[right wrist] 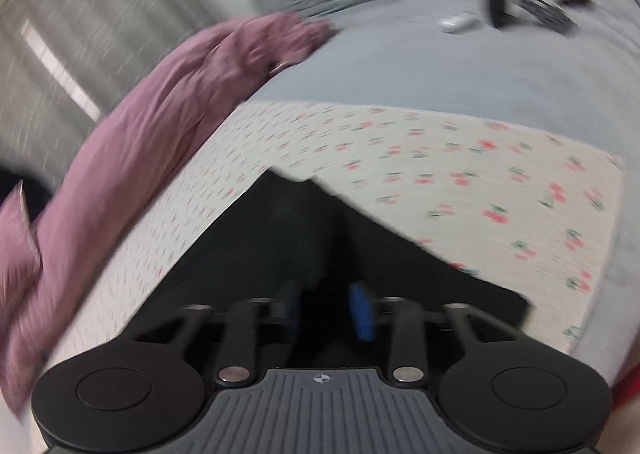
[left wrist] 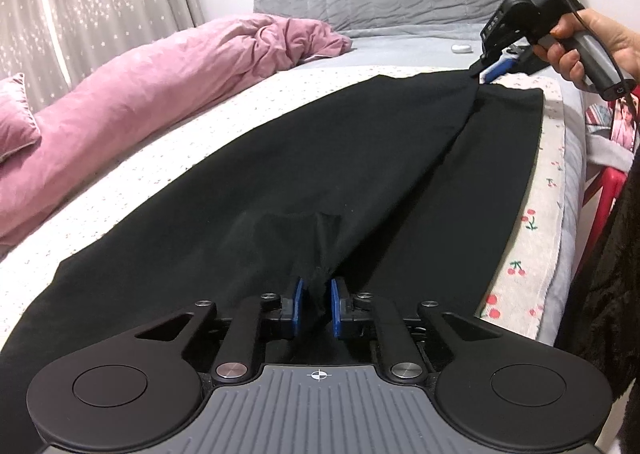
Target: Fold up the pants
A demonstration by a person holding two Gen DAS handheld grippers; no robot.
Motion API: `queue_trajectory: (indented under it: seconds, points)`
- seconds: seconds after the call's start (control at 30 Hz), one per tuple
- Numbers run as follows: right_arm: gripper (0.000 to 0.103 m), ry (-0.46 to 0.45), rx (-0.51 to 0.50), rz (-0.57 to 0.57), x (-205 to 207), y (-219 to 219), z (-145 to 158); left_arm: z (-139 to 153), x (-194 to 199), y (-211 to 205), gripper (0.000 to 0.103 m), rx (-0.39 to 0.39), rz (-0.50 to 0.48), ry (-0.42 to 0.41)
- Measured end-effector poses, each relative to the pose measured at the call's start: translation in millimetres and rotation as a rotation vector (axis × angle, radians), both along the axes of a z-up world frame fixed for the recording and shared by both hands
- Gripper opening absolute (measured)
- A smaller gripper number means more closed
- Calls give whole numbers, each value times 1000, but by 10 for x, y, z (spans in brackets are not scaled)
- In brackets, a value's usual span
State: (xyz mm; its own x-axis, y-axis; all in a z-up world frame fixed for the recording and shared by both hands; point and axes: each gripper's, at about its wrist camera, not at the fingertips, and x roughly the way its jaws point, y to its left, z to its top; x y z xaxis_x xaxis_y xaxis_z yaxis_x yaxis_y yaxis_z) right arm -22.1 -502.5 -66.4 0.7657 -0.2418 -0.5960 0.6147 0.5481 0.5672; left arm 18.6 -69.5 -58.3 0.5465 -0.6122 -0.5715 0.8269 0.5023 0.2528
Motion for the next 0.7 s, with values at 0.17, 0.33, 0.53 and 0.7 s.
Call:
queue_trajectory:
  seconds: [0.17,0.33,0.53,0.7]
  points:
    - [45,-88,131,-8,-99,-167,-136,1,-24,10,11,0,4,-5]
    - [44,-94,180,28,149,-182,-223,-25,-67,-25,10,16,2,-33]
    - [4,-121,120,16,234,-178,-165,-44,-100,-26,17,12,10,-69]
    - [4,-164,-89,1,70,48,184,-60,-176,54,20,27,-5,-122]
